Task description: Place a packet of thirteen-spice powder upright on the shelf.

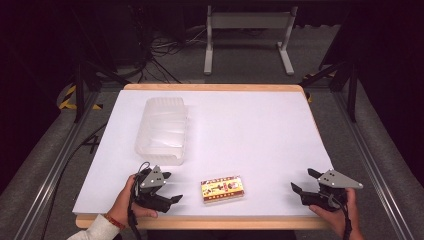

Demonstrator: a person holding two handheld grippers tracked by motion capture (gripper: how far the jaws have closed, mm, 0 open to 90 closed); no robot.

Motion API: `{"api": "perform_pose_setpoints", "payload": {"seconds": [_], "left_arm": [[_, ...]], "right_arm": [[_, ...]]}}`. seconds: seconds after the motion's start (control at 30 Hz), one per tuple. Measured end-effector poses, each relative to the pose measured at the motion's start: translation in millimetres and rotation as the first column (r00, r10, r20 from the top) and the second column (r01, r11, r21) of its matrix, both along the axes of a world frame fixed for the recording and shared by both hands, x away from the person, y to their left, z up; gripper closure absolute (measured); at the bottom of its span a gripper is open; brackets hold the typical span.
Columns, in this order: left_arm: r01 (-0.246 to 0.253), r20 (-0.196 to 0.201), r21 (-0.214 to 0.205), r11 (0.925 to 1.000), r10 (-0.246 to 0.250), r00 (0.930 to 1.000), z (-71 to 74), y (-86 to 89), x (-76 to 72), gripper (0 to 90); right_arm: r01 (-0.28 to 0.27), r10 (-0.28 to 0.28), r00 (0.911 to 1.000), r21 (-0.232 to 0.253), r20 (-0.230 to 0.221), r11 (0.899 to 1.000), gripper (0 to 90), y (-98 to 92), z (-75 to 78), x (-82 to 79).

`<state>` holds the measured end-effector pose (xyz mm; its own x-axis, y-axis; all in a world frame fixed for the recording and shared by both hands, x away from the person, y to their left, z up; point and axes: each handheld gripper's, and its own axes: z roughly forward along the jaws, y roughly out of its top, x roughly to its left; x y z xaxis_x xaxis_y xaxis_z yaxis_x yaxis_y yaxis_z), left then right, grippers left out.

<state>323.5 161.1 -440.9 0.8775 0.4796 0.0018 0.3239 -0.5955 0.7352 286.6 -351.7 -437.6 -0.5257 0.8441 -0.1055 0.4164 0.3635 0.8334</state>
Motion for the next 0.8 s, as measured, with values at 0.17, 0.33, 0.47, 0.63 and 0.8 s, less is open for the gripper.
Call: {"api": "perform_pose_setpoints", "payload": {"seconds": [0.17, 0.33, 0.47, 0.63, 0.8], "left_arm": [[0.011, -0.009, -0.008, 0.9999, -0.011, 0.9999, 3.9, -8.0, 3.0, 17.7], [0.036, -0.001, 0.007, 0.9993, -0.036, 0.9993, 9.1, -20.9, 0.9, 17.9], [0.071, -0.010, 0.002, 0.9975, -0.071, 0.9974, 16.0, -34.1, 1.7, 18.0], [0.129, -0.034, 0.000, 0.9916, -0.129, 0.9911, 26.4, -62.3, 5.5, 16.8], [0.190, -0.074, 0.043, 0.9808, -0.187, 0.9796, 29.5, -90.5, 11.9, 16.9]], "right_arm": [[0.014, -0.014, 0.9999, -0.008, -0.008, 1.000, 22.7, -1.6, -1.6, -1.9], [0.018, -0.018, 0.9998, -0.004, -0.004, 1.000, 22.7, -0.3, 0.3, -2.1], [0.008, -0.008, 0.9999, -0.013, -0.010, 1.000, 22.6, 2.5, -0.3, -0.1], [-0.005, 0.005, 0.9998, -0.014, -0.021, 1.000, 22.5, 5.8, -1.1, 2.3], [-0.012, 0.012, 0.9994, -0.019, -0.032, 1.000, 22.3, 6.6, -2.3, 2.3]]}}
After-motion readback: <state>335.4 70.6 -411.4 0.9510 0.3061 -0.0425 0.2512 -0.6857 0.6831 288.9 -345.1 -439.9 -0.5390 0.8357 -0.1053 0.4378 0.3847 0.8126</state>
